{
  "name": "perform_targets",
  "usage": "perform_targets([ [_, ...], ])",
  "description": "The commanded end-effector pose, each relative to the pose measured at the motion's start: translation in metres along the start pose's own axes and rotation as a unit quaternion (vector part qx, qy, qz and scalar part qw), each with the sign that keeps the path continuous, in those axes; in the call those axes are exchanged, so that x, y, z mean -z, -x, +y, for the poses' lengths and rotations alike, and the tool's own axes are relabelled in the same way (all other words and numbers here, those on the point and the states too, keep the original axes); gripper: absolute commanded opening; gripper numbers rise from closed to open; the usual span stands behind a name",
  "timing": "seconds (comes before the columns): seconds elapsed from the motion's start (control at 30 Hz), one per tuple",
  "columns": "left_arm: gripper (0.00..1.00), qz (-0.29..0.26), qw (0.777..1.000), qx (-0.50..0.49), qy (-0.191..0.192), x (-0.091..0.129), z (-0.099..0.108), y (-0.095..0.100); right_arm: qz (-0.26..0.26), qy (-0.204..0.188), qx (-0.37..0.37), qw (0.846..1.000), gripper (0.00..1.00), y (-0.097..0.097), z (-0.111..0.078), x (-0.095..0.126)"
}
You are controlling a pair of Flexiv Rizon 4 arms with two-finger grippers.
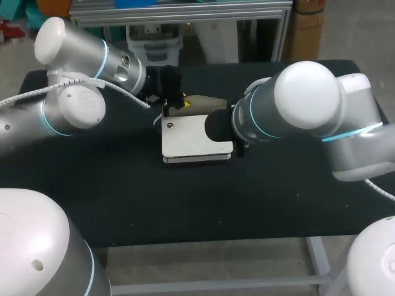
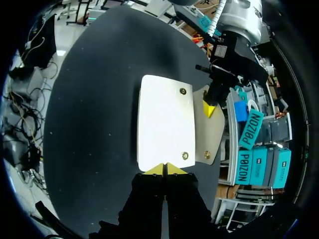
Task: Pick up the bag, open it, inspect its contents, close it, and place it on the opposite side
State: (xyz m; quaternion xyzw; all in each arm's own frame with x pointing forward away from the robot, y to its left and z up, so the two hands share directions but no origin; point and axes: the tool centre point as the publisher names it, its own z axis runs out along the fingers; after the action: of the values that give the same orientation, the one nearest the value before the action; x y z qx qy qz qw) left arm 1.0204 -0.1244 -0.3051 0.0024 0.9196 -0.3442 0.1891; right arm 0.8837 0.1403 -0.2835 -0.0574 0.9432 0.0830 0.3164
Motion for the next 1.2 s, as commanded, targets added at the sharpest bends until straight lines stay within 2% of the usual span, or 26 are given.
perform_targets([
  [0.03, 0.00, -0.029, 1.000, -0.002, 0.003, 0.000, 0.001, -0.016, 0.005, -0.006, 0.005, 1.000, 0.00, -0.001, 0.011, -0.011],
  [0.23, 0.00, -0.051, 0.999, 0.010, 0.013, -0.002, 0.004, -0.021, 0.021, -0.011, 0.006, 1.000, 0.00, -0.010, 0.014, -0.021],
  [0.5, 0.00, -0.045, 0.999, -0.013, 0.004, -0.006, 0.007, -0.025, 0.025, -0.012, 0.002, 1.000, 0.00, -0.022, 0.010, -0.032],
  [0.57, 0.00, -0.043, 0.999, -0.015, 0.010, -0.009, 0.007, -0.027, 0.027, -0.012, -0.001, 1.000, 0.03, -0.026, 0.009, -0.036],
  [0.77, 0.00, -0.046, 0.999, -0.010, 0.015, -0.011, 0.012, -0.030, 0.019, -0.019, 0.010, 1.000, 0.20, -0.034, 0.009, -0.037],
  [0.83, 0.00, -0.047, 0.999, -0.011, 0.018, -0.012, 0.014, -0.032, 0.019, -0.020, 0.015, 0.999, 0.31, -0.037, 0.009, -0.037],
  [1.1, 0.00, -0.025, 0.999, -0.023, 0.027, -0.022, 0.020, -0.033, 0.019, -0.022, 0.030, 0.999, 0.49, -0.047, 0.005, -0.036],
  [1.13, 0.00, -0.025, 0.999, -0.023, 0.028, -0.022, 0.020, -0.033, 0.019, -0.023, 0.030, 0.999, 0.53, -0.047, 0.003, -0.037],
  [1.17, 0.00, -0.023, 0.999, -0.024, 0.027, -0.023, 0.020, -0.033, 0.020, -0.024, 0.031, 0.999, 0.62, -0.048, 0.002, -0.038],
  [1.2, 0.00, -0.021, 0.999, -0.028, 0.026, -0.023, 0.020, -0.033, 0.021, -0.026, 0.030, 0.999, 0.62, -0.048, 0.000, -0.039],
])
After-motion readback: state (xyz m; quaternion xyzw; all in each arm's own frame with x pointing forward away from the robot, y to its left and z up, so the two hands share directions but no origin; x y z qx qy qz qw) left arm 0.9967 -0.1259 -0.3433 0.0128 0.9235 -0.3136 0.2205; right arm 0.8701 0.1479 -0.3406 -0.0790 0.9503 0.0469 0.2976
